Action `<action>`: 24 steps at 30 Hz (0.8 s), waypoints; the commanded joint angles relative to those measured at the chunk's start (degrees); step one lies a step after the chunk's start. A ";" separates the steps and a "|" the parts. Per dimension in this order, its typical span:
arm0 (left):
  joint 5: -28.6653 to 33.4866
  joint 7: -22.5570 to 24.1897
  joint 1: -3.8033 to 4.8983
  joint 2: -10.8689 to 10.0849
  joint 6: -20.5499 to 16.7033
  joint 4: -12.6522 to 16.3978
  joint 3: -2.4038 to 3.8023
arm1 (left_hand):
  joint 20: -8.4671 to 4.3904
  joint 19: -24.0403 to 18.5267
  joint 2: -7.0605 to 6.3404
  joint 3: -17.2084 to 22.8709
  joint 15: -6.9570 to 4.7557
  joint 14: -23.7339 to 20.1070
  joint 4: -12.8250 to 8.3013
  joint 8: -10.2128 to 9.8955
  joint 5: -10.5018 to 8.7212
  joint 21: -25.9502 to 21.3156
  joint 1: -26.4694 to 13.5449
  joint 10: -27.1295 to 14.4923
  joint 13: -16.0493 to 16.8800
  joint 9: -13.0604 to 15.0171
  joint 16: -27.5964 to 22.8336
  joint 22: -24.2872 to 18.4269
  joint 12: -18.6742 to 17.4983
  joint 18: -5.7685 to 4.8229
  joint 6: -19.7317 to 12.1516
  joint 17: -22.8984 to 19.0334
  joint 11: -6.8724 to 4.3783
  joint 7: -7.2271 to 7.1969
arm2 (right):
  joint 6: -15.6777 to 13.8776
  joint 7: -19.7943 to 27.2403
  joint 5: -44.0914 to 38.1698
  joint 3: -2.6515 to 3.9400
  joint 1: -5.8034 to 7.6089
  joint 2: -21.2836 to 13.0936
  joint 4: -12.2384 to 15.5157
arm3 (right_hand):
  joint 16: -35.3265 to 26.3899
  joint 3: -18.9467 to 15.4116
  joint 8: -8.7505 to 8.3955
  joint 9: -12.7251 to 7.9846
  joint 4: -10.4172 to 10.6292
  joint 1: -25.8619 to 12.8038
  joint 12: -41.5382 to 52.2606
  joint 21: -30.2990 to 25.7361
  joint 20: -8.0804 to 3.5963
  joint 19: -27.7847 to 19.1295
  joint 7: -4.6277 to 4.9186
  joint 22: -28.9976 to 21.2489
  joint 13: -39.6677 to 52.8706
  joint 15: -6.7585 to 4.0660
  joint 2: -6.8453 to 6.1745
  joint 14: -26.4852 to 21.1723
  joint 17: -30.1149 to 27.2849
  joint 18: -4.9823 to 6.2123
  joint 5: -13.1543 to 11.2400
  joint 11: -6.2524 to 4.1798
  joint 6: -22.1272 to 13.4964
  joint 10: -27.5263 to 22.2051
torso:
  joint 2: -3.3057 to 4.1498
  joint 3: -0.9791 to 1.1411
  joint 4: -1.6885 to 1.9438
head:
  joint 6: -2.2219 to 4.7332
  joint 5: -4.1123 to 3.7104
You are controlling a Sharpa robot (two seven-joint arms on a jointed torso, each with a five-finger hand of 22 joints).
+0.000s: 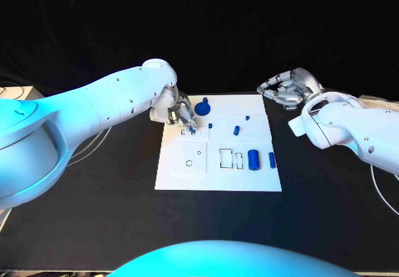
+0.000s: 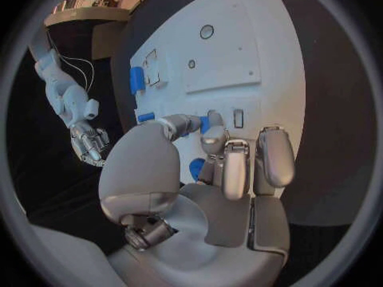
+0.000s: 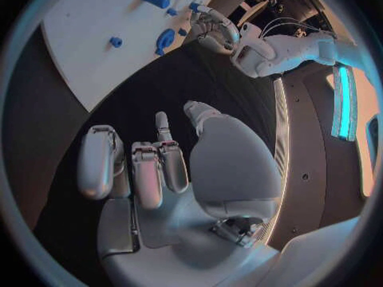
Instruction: Assemble the parts on the task board
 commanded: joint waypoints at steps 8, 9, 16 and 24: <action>0.11 0.25 -0.07 -0.06 2.98 0.08 0.00 | 0.19 -0.02 0.68 13.23 -0.22 5.06 -13.49 0.05 0.30 0.22 0.11 0.17 0.05 0.09 0.27 0.04 0.31 -0.85 0.31 12.07 0.19 -0.22 | 0.55 0.36 -0.32 0.02 -0.02 -0.02 0.01 | -0.27 -0.30 0.39 0.06 -0.11 -0.15 -0.28 -0.19 0.17 -0.18 -0.03 0.06 11.80 0.55 0.42 5.49 13.81 0.83 0.21 0.24 -0.22 3.66 | 0.04 -0.02 -0.02 | -0.15 -0.03; 0.11 0.23 -0.07 -0.09 3.14 0.08 0.00 | 0.19 0.03 0.65 13.22 -0.23 5.07 -13.57 0.00 0.38 0.27 0.12 0.22 0.16 0.11 0.31 0.12 0.37 -0.87 0.38 12.13 0.17 -0.25 | 0.55 0.36 -0.32 0.02 -0.02 -0.02 0.01 | -0.27 -0.30 0.39 0.06 -0.11 -0.15 -0.28 -0.19 0.17 -0.18 -0.03 0.06 11.80 0.55 0.42 5.49 13.81 0.83 0.21 0.24 -0.22 3.66 | 0.03 -0.02 -0.02 | -0.15 -0.06; 0.36 0.21 -0.06 -0.21 3.56 0.16 0.01 | 0.19 0.03 0.65 13.22 -0.23 5.07 -13.57 0.00 0.38 0.27 0.12 0.22 0.16 0.11 0.31 0.12 0.37 -0.87 0.38 12.13 0.17 -0.25 | 0.55 0.34 -0.30 0.02 -0.02 -0.06 -0.02 | -0.27 -0.30 0.39 0.06 -0.11 -0.15 -0.28 -0.19 0.17 -0.18 -0.03 0.06 11.80 0.55 0.42 5.49 13.81 0.83 0.21 0.24 -0.22 3.66 | 0.02 -0.02 0.00 | -0.16 -0.13; 0.48 0.24 -0.06 -0.20 3.30 0.13 0.02 | 0.19 0.03 0.65 13.22 -0.23 5.07 -13.57 0.00 0.38 0.27 0.12 0.22 0.16 0.11 0.31 0.12 0.37 -0.87 0.38 12.13 0.17 -0.25 | 0.58 0.34 -0.30 0.02 -0.02 -0.04 -0.03 | -0.27 -0.30 0.39 0.06 -0.11 -0.15 -0.28 -0.19 0.17 -0.18 -0.03 0.06 11.80 0.55 0.42 5.49 13.81 0.83 0.21 0.24 -0.22 3.66 | 0.01 0.03 0.00 | -0.13 -0.09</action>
